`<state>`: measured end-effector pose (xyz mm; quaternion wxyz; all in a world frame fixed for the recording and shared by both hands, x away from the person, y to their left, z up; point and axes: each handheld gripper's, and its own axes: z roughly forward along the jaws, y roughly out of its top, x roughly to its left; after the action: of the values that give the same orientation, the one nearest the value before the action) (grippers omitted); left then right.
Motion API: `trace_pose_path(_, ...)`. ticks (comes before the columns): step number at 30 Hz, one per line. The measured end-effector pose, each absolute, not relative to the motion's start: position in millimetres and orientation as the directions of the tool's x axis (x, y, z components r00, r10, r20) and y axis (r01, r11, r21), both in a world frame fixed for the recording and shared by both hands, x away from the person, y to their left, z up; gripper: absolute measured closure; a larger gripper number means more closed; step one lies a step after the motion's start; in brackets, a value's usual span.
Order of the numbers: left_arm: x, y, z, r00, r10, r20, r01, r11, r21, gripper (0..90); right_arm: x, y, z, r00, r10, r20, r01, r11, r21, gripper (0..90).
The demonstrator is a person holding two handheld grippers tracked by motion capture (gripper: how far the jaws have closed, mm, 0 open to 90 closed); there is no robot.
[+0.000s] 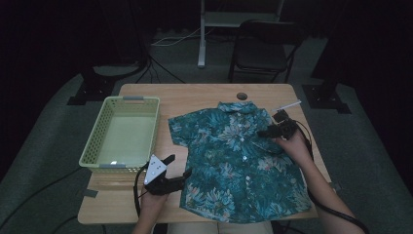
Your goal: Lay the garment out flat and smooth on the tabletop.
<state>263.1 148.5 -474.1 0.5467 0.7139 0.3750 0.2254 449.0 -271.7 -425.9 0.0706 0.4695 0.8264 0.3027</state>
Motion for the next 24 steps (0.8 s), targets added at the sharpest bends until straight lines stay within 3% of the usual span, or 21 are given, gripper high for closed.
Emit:
trace_pose_path(3, 256, 152, -475, 0.625, 0.775, -0.091, 0.305, -0.135, 0.943, 15.2, 451, -270, -427, -0.55, 0.818, 0.166, 0.736, 0.381, 0.56, 36.2)
trace_pose_path(12, 246, 168, -471, 0.585, 0.809, -0.053, 0.365, -0.205, 0.908, 11.5, 453, -261, -432, -0.572, 0.807, 0.144, 0.729, 0.421, 0.54, 37.6)
trace_pose_path(16, 241, 172, -476, 0.582, 0.806, -0.109, 0.475, -0.229, 0.85, 11.5, 453, -256, -436, -0.607, 0.779, 0.157, 0.714, 0.448, 0.538, 42.0)
trace_pose_path(24, 233, 159, -478, 0.533, 0.844, -0.062, 0.585, -0.315, 0.748, 11.6, 454, -239, -445, -0.654, 0.745, 0.128, 0.678, 0.503, 0.535, 42.5)
